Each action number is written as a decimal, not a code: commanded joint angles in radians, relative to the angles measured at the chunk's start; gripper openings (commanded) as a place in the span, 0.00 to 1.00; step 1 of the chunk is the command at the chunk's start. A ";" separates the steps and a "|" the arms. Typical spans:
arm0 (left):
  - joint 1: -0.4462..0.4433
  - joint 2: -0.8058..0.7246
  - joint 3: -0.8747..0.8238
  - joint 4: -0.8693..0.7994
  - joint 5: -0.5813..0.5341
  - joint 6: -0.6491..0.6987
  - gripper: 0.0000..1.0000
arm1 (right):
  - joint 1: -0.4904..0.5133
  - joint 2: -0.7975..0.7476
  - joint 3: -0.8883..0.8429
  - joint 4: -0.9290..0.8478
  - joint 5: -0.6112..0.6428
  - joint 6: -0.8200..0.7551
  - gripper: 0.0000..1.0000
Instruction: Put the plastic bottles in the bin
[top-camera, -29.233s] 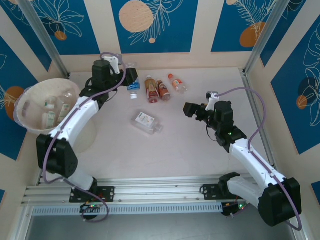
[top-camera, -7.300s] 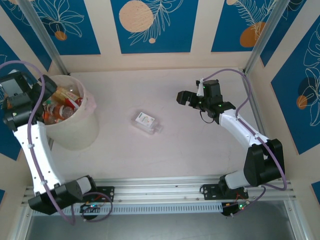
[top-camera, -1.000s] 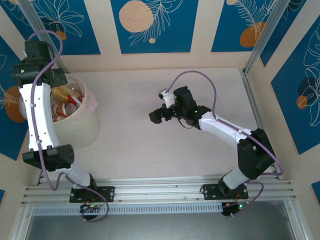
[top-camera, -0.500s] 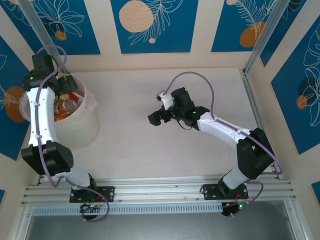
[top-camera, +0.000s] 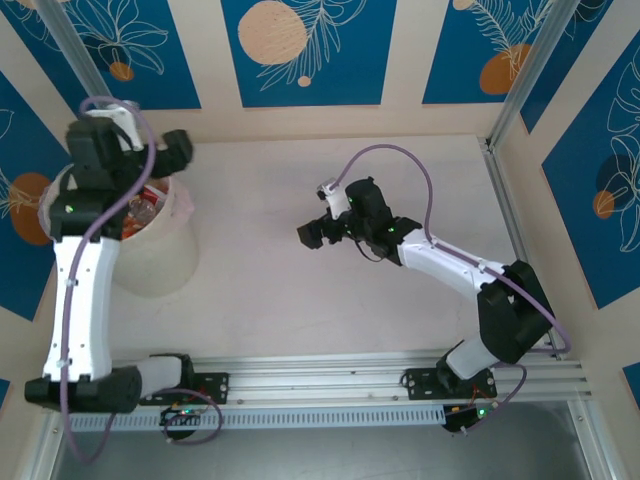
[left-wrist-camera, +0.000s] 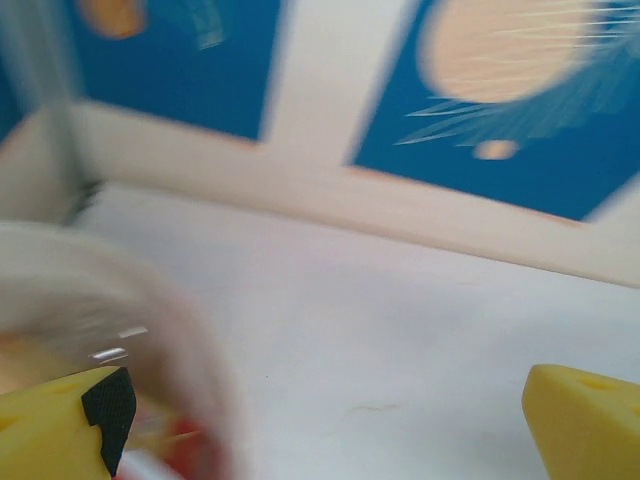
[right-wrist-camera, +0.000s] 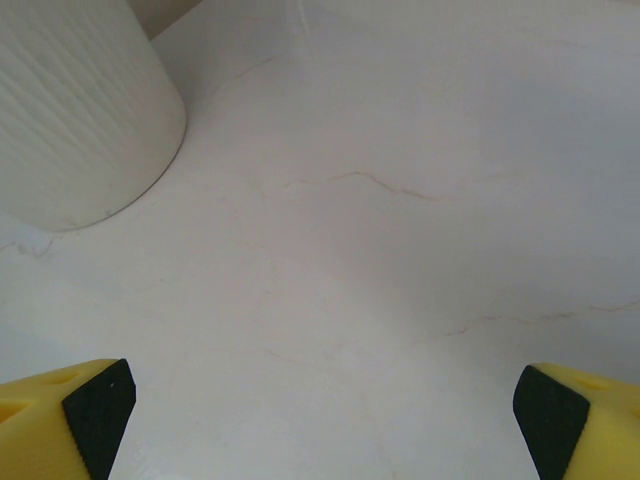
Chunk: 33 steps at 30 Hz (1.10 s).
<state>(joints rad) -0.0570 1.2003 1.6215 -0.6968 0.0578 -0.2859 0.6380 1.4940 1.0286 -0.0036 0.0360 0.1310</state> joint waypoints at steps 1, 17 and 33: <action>-0.136 -0.044 -0.124 0.257 0.114 0.028 1.00 | -0.019 -0.115 -0.081 0.130 0.116 0.046 0.99; -0.362 -0.141 -0.956 0.908 -0.070 0.387 1.00 | -0.482 -0.457 -0.475 0.207 0.337 0.154 0.99; -0.086 0.165 -1.220 1.342 -0.086 0.442 1.00 | -0.673 -0.196 -0.529 0.383 0.201 0.111 0.99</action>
<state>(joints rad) -0.1764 1.3109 0.4194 0.4698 -0.0120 0.1246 -0.0284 1.2804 0.5053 0.2844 0.2790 0.2630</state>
